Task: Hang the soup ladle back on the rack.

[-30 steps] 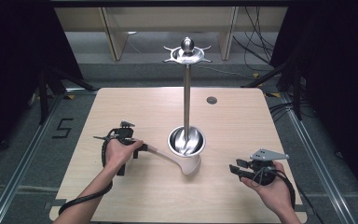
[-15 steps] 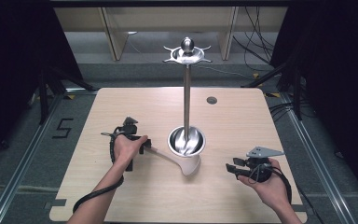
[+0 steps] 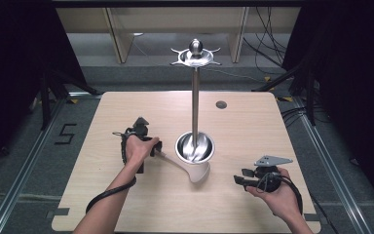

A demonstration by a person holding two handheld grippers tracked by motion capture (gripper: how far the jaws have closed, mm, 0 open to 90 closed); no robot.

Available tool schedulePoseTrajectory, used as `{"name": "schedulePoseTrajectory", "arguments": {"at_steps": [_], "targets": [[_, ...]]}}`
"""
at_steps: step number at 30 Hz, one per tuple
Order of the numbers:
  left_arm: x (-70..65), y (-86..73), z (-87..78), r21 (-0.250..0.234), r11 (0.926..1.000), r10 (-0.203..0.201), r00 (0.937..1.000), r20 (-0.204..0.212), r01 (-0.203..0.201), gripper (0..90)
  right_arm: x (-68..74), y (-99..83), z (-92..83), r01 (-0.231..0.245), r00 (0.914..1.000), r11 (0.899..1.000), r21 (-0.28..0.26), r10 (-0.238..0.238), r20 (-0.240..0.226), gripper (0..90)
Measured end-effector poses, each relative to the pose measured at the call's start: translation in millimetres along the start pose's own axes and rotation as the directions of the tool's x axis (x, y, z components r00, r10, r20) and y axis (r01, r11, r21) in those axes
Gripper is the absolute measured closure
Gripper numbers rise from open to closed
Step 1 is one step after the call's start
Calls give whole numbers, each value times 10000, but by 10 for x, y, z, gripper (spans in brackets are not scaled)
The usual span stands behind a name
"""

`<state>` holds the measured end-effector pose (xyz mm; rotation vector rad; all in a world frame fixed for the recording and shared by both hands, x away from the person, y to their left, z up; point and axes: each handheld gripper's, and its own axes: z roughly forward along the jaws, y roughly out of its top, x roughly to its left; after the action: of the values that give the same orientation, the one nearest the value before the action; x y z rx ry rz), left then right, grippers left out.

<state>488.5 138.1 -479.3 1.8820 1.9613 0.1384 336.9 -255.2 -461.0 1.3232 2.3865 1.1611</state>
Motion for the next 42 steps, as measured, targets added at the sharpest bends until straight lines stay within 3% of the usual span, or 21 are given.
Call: {"name": "schedulePoseTrajectory", "arguments": {"at_steps": [7, 8, 13, 15, 20, 22, 23, 24, 25, 27, 28, 29, 31, 32, 35, 38, 39, 41, 42], "targets": [[-1, 42, 41, 136, 9993, -349, 9994, 78, 348, 284, -8, -15, -1, 1, 10000, 9999, 104, -1, -90, 529], [0, 48, 44, 179, 9991, -375, 9993, 78, 374, 285, -21, -14, 2, 213, 9998, 9998, 29, -213, -51, 529], [-13, 75, 53, 338, 9983, -481, 9988, 12, 481, 291, -19, -14, 28, 147, 9998, 9999, 58, -146, -111, 527], [-23, 93, 62, 396, 9976, -564, 9984, -20, 565, 292, -5, -8, 33, -198, 9994, 9997, 128, 202, -281, 527], [-30, 106, 91, 545, 9957, -741, 9972, -110, 746, 295, -9, -14, 47, -23, 9992, 9999, 163, 30, -402, 525], [-44, 116, 94, 587, 9955, -735, 9971, -205, 746, 295, 10, -24, 43, -184, 9990, 9993, 316, 197, -402, 525], [-27, 122, 87, 823, 9958, -397, 9991, -159, 409, 296, 12, -26, 44, -163, 9990, 9993, 334, 177, -412, 525], [-36, 133, 87, 899, 9950, -411, 9989, -218, 429, 297, 3, -27, 52, -52, 9991, 9997, 251, 62, -425, 525], [-26, 147, 77, 1167, 9929, -176, 9995, -273, 207, 299, 9, -27, 48, -86, 9986, 9995, 297, 101, -513, 525], [-60, 148, 104, 852, 9952, -468, 9985, -300, 492, 304, 12, -25, 51, 1, 9984, 9997, 234, 12, -561, 525], [-35, 162, 80, 1284, 9917, -48, 9994, -334, 91, 306, 15, -25, 51, 9, 9987, 9996, 292, 6, -518, 524], [-38, 164, 82, 1252, 9921, -7, 9995, -327, 48, 311, 18, -24, 47, 28, 9990, 9993, 376, -11, -442, 524], [-70, 155, 104, 798, 9961, -334, 9988, -365, 363, 330, 25, -26, 44, -31, 9991, 9991, 427, 49, -425, 523], [-26, 149, 80, 1103, 9937, 250, 9992, -320, -213, 344, 27, -25, 45, -40, 9991, 9989, 458, 59, -421, 523], [-32, 141, 82, 841, 9965, 59, 9995, -302, -33, 405, 29, -24, 44, 3, 9992, 9988, 492, 17, -406, 524], [-17, 139, 73, 978, 9948, 328, 9991, -284, -298, 446, 23, -22, 51, 51, 9990, 9991, 432, -32, -446, 524], [-13, 140, 69, 1048, 9936, 460, 9986, -277, -429, 446, 23, -22, 51, 51, 9990, 9991, 432, -32, -446, 524], [4, 124, 48, 1283, 9845, 1250, 9916, -344, -1197, 486, 24, -22, 51, 46, 9989, 9991, 426, -26, -464, 524], [2, 126, 38, 1408, 9802, 1455, 9888, -336, -1395, 498, 23, -22, 51, 39, 9989, 9991, 429, -19, -462, 523]]}}
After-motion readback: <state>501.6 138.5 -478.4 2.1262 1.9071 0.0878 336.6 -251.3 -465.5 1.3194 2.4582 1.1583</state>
